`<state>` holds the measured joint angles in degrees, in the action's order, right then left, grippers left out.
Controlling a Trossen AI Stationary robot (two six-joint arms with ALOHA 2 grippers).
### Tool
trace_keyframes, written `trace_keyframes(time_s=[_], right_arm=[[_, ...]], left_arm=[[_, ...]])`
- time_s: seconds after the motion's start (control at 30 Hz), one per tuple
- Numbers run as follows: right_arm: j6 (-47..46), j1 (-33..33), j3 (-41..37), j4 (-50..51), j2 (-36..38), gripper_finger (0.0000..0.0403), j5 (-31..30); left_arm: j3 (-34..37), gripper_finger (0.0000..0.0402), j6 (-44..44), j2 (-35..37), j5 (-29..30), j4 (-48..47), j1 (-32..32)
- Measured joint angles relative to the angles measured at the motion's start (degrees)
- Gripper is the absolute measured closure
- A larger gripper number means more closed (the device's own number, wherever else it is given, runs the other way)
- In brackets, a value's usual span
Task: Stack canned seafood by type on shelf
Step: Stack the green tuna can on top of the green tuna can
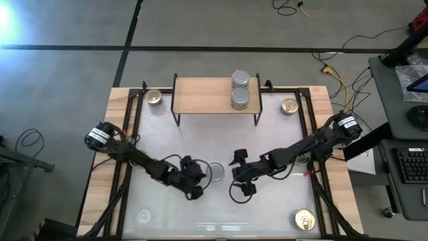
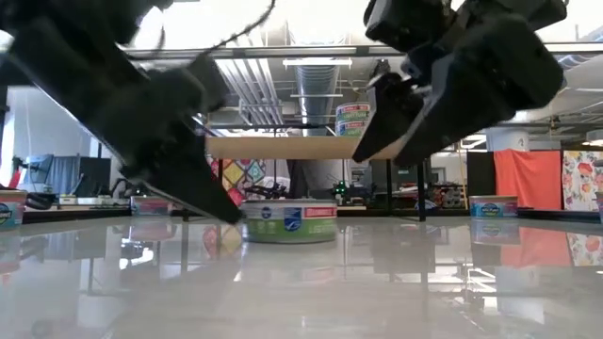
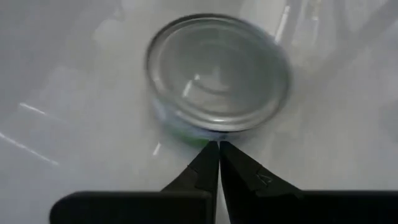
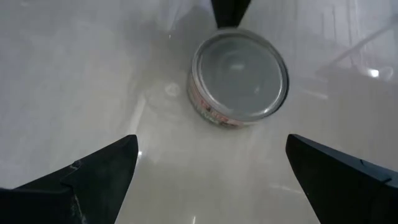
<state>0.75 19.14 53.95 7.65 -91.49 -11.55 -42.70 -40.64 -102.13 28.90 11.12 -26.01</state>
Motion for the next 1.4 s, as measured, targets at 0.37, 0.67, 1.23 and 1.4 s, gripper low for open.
trace_keyframes(time_s=[0.37,0.67,1.23,1.4], right_arm=[[0.7,-3.7,-0.1,3.1,-1.6,0.0003,-0.4],[0.8,-7.7,-3.9,3.6,-2.6,0.0003,1.5],[1.9,-9.5,-20.2,-36.1,-2.9,0.0003,4.0],[1.8,-9.4,-19.9,-43.3,-5.5,0.0003,5.7]], left_arm=[[1.3,0.0402,8.3,0.3,-0.2,0.5,7.7],[6.6,0.0402,-3.5,4.7,-3.2,0.0,-0.1],[6.7,0.0401,-2.2,-2.0,-0.7,15.3,3.3],[6.6,0.0401,0.5,-4.2,-3.7,21.8,6.2]])
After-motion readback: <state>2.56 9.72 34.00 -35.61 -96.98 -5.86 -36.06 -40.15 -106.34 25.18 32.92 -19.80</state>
